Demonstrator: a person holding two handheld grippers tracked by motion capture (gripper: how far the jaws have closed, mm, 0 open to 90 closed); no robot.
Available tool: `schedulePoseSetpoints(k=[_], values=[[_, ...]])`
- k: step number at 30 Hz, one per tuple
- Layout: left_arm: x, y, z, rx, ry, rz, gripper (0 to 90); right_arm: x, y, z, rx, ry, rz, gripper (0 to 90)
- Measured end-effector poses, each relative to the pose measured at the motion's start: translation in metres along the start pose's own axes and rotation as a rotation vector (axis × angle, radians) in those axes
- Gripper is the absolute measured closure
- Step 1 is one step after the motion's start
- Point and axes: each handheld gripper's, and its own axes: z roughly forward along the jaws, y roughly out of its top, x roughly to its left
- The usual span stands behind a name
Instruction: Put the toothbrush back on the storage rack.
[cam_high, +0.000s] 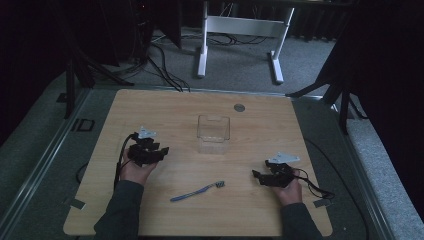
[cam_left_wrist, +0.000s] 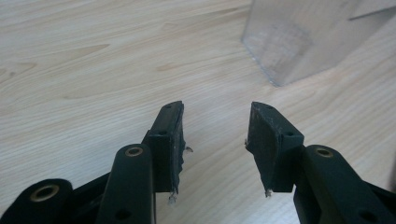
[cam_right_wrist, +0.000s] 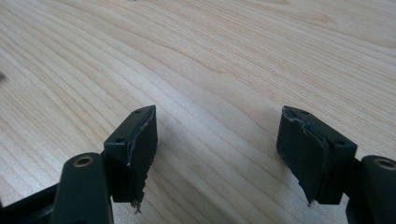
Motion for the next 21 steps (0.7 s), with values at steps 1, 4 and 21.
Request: schedulePoseSetpoints(k=[1, 4, 21], values=[[-0.004, 0.001, -0.001, -0.002, -0.009, 0.011, 55.4, 0.000, 0.000, 0.000, 0.000, 0.000, 0.000, 28.6], [-0.010, 0.002, -0.003, -0.003, -0.025, 0.030, 56.1, 0.000, 0.000, 0.000, 0.000, 0.000, -0.001, 28.6], [-0.025, 0.008, -0.014, -0.011, -0.050, 0.106, 57.0, 0.000, 0.000, 0.000, 0.000, 0.000, -0.001, 28.6]])
